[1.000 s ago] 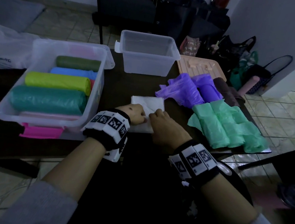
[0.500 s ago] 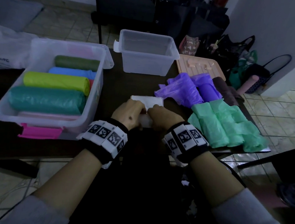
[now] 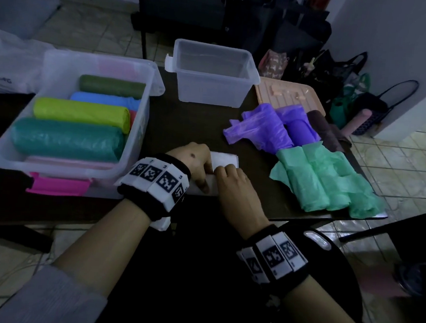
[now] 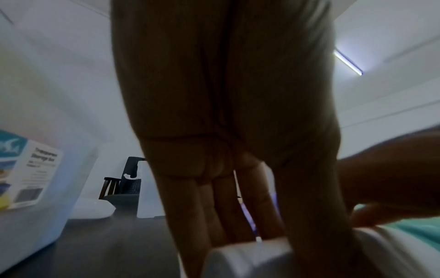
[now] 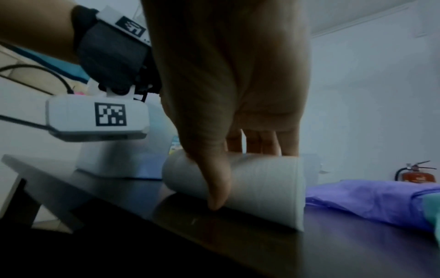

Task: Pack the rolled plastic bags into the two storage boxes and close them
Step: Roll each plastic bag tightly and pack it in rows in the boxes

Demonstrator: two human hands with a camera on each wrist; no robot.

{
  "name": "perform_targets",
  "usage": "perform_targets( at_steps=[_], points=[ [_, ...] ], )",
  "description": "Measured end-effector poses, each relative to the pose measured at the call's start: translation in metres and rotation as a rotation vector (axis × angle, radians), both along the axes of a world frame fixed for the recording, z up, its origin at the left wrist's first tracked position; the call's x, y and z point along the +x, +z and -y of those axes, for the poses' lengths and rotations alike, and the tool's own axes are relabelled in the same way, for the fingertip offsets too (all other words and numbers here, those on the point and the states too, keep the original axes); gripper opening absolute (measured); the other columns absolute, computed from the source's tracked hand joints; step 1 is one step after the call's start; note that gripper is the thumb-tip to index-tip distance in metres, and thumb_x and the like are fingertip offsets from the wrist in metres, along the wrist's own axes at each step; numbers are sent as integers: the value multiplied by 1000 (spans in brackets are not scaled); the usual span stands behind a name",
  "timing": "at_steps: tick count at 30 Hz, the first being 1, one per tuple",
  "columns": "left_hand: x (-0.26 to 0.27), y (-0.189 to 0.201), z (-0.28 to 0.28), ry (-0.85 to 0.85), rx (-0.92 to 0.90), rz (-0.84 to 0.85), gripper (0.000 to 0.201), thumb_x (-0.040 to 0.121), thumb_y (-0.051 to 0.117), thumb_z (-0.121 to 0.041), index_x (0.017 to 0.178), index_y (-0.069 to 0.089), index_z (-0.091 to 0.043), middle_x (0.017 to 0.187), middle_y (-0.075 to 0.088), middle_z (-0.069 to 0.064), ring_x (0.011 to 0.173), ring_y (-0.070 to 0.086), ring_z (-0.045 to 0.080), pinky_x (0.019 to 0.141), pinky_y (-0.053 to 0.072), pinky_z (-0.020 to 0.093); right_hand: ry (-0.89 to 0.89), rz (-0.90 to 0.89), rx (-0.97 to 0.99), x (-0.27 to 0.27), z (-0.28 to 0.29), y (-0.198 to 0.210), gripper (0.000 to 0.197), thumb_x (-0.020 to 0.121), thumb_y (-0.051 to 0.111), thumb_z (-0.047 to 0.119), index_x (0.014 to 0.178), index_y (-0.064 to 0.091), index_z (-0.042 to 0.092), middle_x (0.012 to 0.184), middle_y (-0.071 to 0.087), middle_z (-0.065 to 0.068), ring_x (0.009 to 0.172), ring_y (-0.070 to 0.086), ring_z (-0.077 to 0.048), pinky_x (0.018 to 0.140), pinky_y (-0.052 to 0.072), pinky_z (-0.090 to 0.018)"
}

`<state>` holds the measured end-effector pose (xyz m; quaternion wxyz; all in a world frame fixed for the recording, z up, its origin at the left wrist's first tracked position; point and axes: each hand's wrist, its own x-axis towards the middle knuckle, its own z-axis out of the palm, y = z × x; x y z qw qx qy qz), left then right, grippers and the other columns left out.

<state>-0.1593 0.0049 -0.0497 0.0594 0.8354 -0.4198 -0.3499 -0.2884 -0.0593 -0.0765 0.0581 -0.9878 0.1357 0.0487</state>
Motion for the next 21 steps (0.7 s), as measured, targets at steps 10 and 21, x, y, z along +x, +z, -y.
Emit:
perform_targets(
  at_steps=[10,21],
  points=[
    [-6,-1,-10,141,-171,40,41,75,77,-21,114,64,-18,118,61,3,108,57,15,92,47,29,-40,-375,203,32,24,21,48,89,59,16,134,43,8,135,43,-13,125,43,-26,102,38,-35],
    [-2,-10,-3,71,-63,83,45,80,71,-16,122,58,-17,123,57,6,110,57,21,92,49,34,-14,-281,323,36,42,20,69,72,77,23,129,39,16,127,44,-7,117,45,-21,96,42,-37]
  ],
)
